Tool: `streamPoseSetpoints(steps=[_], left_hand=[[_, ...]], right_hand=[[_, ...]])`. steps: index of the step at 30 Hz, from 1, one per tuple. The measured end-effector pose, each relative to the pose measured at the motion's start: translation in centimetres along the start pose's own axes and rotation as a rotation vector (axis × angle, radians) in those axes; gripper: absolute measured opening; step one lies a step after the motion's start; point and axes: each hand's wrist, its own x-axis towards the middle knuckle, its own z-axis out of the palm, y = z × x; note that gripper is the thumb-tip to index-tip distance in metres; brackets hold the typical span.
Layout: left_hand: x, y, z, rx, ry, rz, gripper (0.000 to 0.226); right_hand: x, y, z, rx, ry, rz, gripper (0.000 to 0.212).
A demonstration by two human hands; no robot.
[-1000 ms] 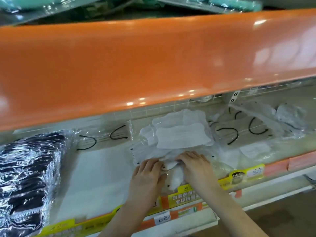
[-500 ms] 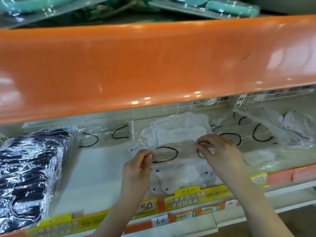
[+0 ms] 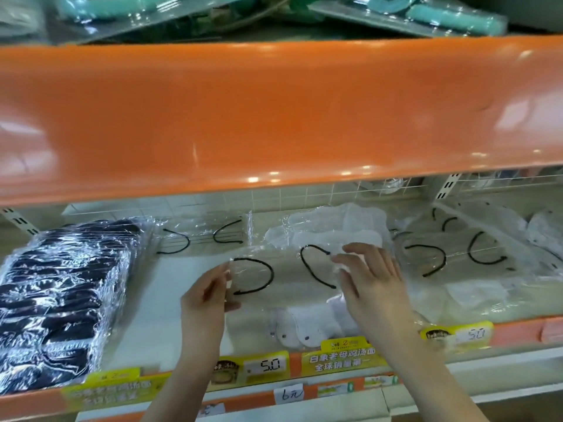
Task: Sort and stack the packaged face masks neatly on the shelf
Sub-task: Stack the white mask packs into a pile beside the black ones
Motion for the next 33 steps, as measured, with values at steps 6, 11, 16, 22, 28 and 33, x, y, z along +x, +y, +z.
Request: streamPoseSetpoints(steps=[6, 11, 16, 22, 28, 33], left_hand=[[0.5, 1.0, -1.7, -0.181, 0.043, -0.132, 0.024], [2.3, 0.9, -3.4, 0.026, -0.043, -0.117, 0.021], [3.9, 0.7, -5.1, 0.826, 0.003, 0.542, 0.029], [5.9, 2.4, -5.7, 1.044, -0.027, 1.088, 0.038], [9.7, 2.5, -6.0, 1.118, 0.005, 0.988, 0.012], [12.6, 1.4, -6.1, 1.234, -0.07, 0.88, 0.028]], right_hand=[[-1.5, -2.4, 2.5, 0.079, -0.33, -0.134, 0.032], [-0.3, -2.9, 4.4, 0.112, -0.243, -0.07, 0.024], [2.0, -4.4, 5.0, 0.179, -0.169, -0.144, 0.019], [6.0, -7.4, 6.2, 0.196, -0.05, -0.208, 0.034], [8.6, -9.9, 10.0, 0.227, -0.098, -0.212, 0.035], [9.1, -10.7, 13.6, 0.206, -0.163, -0.119, 0.033]])
